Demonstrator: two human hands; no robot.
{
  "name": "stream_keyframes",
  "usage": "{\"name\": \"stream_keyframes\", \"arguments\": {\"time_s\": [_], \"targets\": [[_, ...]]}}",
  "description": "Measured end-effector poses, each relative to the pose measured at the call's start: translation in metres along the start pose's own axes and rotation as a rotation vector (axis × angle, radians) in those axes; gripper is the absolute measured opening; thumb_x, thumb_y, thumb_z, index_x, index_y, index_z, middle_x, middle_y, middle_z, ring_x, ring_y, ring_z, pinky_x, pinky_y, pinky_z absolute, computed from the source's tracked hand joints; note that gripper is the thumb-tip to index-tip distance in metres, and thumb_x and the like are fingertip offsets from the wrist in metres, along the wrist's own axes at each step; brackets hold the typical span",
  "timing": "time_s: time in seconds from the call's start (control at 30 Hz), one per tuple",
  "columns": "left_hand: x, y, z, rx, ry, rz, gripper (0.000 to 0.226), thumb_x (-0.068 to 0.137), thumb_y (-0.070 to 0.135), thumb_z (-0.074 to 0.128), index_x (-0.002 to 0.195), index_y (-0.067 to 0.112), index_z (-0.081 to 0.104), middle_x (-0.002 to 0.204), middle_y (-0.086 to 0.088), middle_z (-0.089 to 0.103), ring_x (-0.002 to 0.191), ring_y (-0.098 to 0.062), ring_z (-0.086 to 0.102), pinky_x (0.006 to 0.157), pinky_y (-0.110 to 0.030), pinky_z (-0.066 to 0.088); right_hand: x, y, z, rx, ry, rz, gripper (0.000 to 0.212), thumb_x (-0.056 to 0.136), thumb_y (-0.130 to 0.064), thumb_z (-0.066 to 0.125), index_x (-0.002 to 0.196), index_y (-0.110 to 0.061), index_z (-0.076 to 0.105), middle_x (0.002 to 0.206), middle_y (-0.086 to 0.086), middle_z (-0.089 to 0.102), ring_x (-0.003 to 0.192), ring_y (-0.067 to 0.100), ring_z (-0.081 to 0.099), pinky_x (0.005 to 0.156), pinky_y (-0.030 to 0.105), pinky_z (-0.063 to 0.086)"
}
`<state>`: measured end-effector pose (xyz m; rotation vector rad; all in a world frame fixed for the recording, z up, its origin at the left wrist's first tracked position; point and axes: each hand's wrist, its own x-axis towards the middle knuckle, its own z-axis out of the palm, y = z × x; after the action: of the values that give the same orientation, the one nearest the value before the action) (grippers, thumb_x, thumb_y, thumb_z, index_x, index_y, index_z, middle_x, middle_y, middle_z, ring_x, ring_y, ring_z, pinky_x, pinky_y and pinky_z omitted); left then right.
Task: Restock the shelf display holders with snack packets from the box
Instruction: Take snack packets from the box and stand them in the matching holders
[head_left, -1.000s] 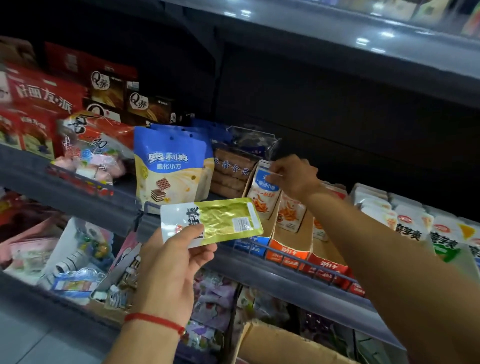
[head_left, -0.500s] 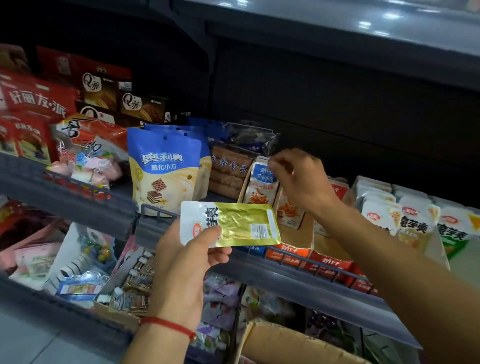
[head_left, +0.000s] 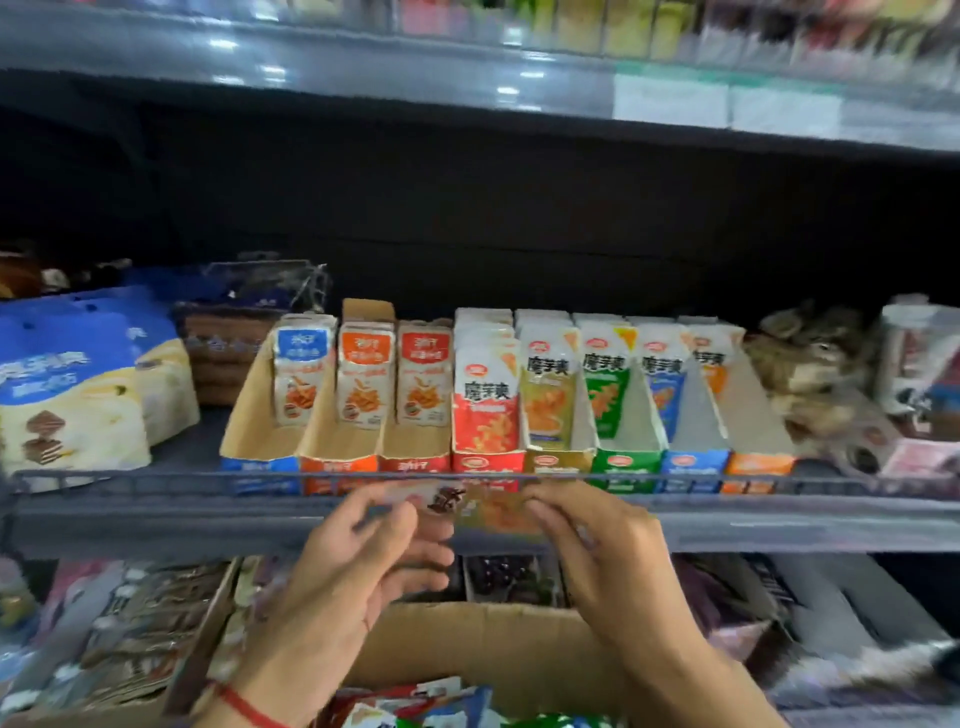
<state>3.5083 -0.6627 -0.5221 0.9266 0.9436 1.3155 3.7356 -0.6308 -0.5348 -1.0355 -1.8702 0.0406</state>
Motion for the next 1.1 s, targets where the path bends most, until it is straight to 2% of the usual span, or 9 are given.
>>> {"name": "stream_keyframes", "arguments": {"time_s": [0.03, 0.1, 0.2, 0.37, 0.63, 0.8, 0.9, 0.97, 1.1], "targets": [[-0.001, -0.003, 0.009, 0.136, 0.023, 0.023, 0.093, 0.043, 0.064, 0.094, 0.114, 0.010, 0.068, 0.098, -0.023, 0.074, 0.083, -0.032, 0.073, 0.067, -0.040, 0.062, -0.010, 0.007, -0.007, 0.033, 0.033, 0.073, 0.010, 0.094, -0.019, 0.068, 0.097, -0.022, 0.076, 0.091, -0.023, 0.072, 0.085, -0.007, 0.067, 0.073, 0.005, 0.048], [-0.001, -0.002, 0.029, 0.426, 0.067, 0.110, 0.056, 0.058, 0.069, 0.084, 0.095, 0.027, 0.078, 0.087, -0.013, 0.076, 0.074, -0.022, 0.071, 0.067, -0.041, 0.062, -0.026, 0.018, -0.020, 0.100, 0.047, 0.207, 0.011, 0.093, -0.020, 0.069, 0.092, -0.029, 0.076, 0.084, -0.030, 0.071, 0.080, -0.013, 0.066, 0.068, 0.001, 0.044], [0.015, 0.017, 0.060, 0.639, 0.034, 0.256, 0.012, 0.085, 0.039, 0.067, 0.085, 0.031, 0.076, 0.082, -0.012, 0.073, 0.059, -0.024, 0.067, 0.064, -0.038, 0.058, -0.035, 0.028, -0.036, 0.216, 0.015, 0.340, 0.018, 0.094, -0.030, 0.068, 0.080, -0.040, 0.070, 0.079, -0.025, 0.072, 0.073, -0.004, 0.069, 0.064, 0.010, 0.050], [0.088, 0.085, 0.101, 0.887, 0.068, 0.491, 0.014, 0.101, 0.019, 0.062, 0.092, 0.024, 0.072, 0.084, -0.002, 0.075, 0.060, -0.025, 0.073, 0.073, -0.054, 0.060, -0.034, 0.048, -0.050, 0.312, 0.128, 0.540, 0.011, 0.099, -0.034, 0.060, 0.092, -0.036, 0.068, 0.075, -0.008, 0.075, 0.064, 0.010, 0.071, 0.069, 0.046, 0.060], [0.180, 0.118, 0.158, 0.994, 0.059, 0.348, 0.014, 0.098, 0.012, 0.065, 0.087, 0.020, 0.069, 0.098, -0.013, 0.073, 0.078, -0.025, 0.077, 0.082, -0.047, 0.063, -0.031, 0.065, -0.057, 0.240, 0.105, 0.569, 0.010, 0.100, -0.025, 0.063, 0.095, -0.033, 0.067, 0.070, -0.015, 0.072, 0.064, 0.002, 0.069, 0.066, 0.032, 0.060], [0.191, 0.094, 0.164, 1.348, 0.050, 0.262, 0.009, 0.092, 0.015, 0.073, 0.095, 0.023, 0.072, 0.096, -0.003, 0.076, 0.082, -0.018, 0.077, 0.079, -0.039, 0.064, -0.029, 0.070, -0.059, 0.207, 0.113, 0.551, 0.009, 0.099, -0.023, 0.063, 0.097, -0.028, 0.070, 0.067, -0.014, 0.070, 0.066, 0.002, 0.069, 0.066, 0.034, 0.060], [0.187, 0.079, 0.155, 1.604, 0.069, 0.436, 0.011, 0.092, 0.018, 0.074, 0.103, 0.016, 0.075, 0.102, 0.003, 0.068, 0.095, -0.015, 0.066, 0.088, -0.029, 0.051, -0.032, 0.073, -0.060, 0.190, 0.052, 0.554, 0.008, 0.099, -0.024, 0.064, 0.101, -0.026, 0.071, 0.069, -0.014, 0.069, 0.066, 0.003, 0.068, 0.065, 0.034, 0.061], [0.185, 0.073, 0.151, 1.719, 0.082, 0.571, 0.019, 0.092, 0.019, 0.074, 0.110, 0.016, 0.075, 0.111, -0.005, 0.065, 0.111, -0.025, 0.056, 0.093, -0.035, 0.044, -0.034, 0.074, -0.060, 0.180, 0.016, 0.538, 0.008, 0.099, -0.023, 0.065, 0.101, -0.026, 0.072, 0.072, -0.013, 0.070, 0.066, 0.004, 0.069, 0.065, 0.034, 0.061], [0.180, 0.066, 0.138, 1.655, 0.161, 0.634, 0.022, 0.091, 0.022, 0.074, 0.113, 0.022, 0.072, 0.116, -0.009, 0.061, 0.117, -0.030, 0.051, 0.095, -0.039, 0.041, -0.038, 0.074, -0.059, 0.174, -0.074, 0.532, 0.009, 0.099, -0.020, 0.064, 0.100, -0.025, 0.071, 0.079, -0.010, 0.072, 0.069, 0.007, 0.070, 0.069, 0.037, 0.062]]}}
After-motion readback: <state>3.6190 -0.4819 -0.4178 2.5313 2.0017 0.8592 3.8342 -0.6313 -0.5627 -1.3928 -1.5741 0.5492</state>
